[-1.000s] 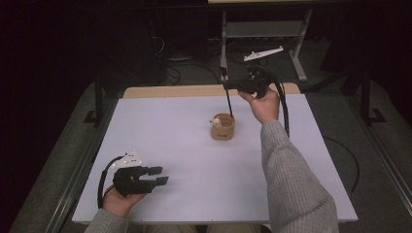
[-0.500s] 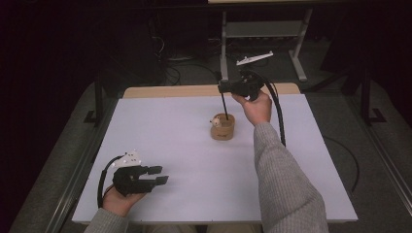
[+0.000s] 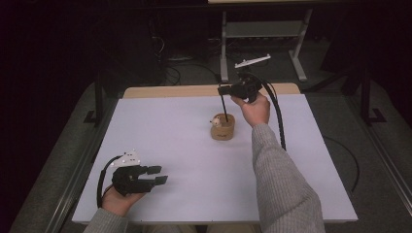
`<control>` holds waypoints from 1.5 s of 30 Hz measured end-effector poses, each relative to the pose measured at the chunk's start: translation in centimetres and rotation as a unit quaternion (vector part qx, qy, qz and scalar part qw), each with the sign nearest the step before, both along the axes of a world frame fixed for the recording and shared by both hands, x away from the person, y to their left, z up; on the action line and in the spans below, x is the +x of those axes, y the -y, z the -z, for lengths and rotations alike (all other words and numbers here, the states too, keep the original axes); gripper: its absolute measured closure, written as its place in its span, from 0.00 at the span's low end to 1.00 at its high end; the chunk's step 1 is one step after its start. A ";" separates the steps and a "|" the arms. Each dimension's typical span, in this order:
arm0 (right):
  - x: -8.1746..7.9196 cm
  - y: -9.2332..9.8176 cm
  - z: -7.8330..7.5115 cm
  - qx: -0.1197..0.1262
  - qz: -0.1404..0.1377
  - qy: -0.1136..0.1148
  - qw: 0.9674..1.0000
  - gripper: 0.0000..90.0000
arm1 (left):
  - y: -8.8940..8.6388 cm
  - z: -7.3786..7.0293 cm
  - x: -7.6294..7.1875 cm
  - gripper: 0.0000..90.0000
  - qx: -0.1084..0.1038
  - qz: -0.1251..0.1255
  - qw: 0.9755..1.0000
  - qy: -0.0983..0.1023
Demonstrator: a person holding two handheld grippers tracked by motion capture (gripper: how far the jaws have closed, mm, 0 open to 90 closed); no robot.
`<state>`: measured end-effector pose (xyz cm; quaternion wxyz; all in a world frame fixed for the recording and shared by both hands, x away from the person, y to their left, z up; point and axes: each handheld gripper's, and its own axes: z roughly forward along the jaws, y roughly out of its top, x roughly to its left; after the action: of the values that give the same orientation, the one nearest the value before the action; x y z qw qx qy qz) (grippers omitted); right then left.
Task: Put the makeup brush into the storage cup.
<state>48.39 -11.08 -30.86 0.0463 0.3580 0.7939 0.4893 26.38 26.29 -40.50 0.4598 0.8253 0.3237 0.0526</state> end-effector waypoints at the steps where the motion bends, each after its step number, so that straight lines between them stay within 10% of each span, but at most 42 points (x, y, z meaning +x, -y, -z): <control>1: 0.0 0.0 0.1 0.000 0.000 0.001 1.000 0.94 | 0.0 0.0 0.0 0.56 0.000 -0.001 1.000 0.000; 45: -0.3 0.9 4.4 0.002 0.038 -0.008 0.999 0.94 | 0.1 0.2 0.0 0.55 0.009 0.006 1.000 -0.002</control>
<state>48.10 -11.99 -35.24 0.0579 0.3920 0.7791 0.4858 26.42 26.20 -40.66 0.4521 0.8314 0.3191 0.0505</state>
